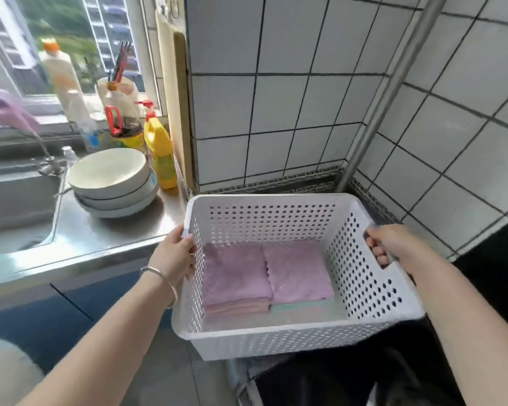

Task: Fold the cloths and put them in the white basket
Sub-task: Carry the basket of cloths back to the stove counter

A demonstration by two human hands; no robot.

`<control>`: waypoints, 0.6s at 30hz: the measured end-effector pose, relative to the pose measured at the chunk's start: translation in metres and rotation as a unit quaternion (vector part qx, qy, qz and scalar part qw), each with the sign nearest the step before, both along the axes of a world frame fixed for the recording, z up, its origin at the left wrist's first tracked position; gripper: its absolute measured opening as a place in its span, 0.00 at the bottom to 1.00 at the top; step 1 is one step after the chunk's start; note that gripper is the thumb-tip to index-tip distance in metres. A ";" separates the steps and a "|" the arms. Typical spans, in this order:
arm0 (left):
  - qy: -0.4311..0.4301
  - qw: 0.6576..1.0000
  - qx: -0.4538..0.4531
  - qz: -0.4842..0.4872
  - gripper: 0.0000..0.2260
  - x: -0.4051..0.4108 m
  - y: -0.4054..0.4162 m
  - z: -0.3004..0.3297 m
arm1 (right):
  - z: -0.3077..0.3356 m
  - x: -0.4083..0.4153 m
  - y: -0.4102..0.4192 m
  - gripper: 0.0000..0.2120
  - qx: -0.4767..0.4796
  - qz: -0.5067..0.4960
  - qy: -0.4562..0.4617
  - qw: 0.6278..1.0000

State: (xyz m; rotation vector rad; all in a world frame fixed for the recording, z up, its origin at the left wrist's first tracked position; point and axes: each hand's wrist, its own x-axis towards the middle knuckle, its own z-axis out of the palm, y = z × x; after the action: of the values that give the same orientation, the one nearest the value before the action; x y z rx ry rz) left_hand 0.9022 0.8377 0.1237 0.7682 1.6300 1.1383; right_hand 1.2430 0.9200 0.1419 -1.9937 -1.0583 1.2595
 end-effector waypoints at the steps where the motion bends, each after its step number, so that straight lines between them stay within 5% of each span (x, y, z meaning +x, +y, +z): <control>1: 0.008 1.000 0.003 0.017 0.12 0.006 0.009 -0.006 | -0.005 -0.001 0.016 0.20 -0.002 -0.008 0.000 1.000; 18: -0.006 0.993 0.027 0.115 0.15 0.057 0.078 -0.049 | -0.044 0.030 0.126 0.19 0.037 0.095 -0.088 0.991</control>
State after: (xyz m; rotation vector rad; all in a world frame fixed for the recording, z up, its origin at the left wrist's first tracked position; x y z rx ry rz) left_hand 0.9594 0.9157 0.0748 0.6181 1.7163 1.3500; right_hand 1.2731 1.0460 0.0981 -2.0139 -1.3895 1.1337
